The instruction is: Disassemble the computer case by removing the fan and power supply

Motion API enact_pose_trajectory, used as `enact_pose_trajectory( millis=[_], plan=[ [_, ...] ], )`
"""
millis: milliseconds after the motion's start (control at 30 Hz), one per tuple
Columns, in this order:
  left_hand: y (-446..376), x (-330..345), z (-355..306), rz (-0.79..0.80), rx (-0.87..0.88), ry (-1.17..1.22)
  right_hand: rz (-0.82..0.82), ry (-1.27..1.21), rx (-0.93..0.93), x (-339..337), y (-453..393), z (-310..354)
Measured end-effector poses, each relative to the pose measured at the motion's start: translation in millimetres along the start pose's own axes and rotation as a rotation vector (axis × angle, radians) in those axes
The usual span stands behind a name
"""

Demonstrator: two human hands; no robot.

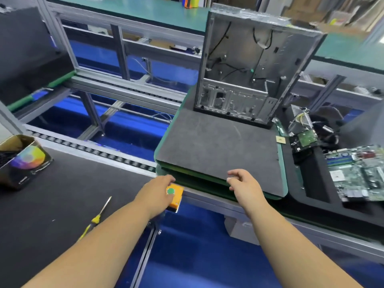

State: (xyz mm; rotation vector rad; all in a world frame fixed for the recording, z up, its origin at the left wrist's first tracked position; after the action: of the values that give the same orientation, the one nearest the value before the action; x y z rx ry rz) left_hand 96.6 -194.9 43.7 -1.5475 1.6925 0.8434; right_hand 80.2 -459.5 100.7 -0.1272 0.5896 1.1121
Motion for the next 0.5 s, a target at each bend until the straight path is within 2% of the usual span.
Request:
enact_pose_trajectory(
  millis=[200, 500],
  plan=[
    [-8, 36, -5, 0.147, -0.08, -0.154, -0.029, -0.013, 0.039, -43, -23, -26],
    [-16, 39, -9, 0.154, -0.162, -0.314, -0.004, -0.036, 0.041, -59, -42, -42]
  ],
)
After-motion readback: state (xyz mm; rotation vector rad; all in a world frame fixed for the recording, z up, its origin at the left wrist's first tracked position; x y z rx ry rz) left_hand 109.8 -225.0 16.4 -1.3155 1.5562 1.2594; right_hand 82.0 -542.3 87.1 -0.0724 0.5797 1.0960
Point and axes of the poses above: each hand's wrist, its own y-axis away from the middle knuckle, its own x-axis out of the palm, z = x × y, the point moved 2 cm from there along -y, towards the middle knuckle, and after that the axes turned 12 degrees about -z, right-handed, at the moved point
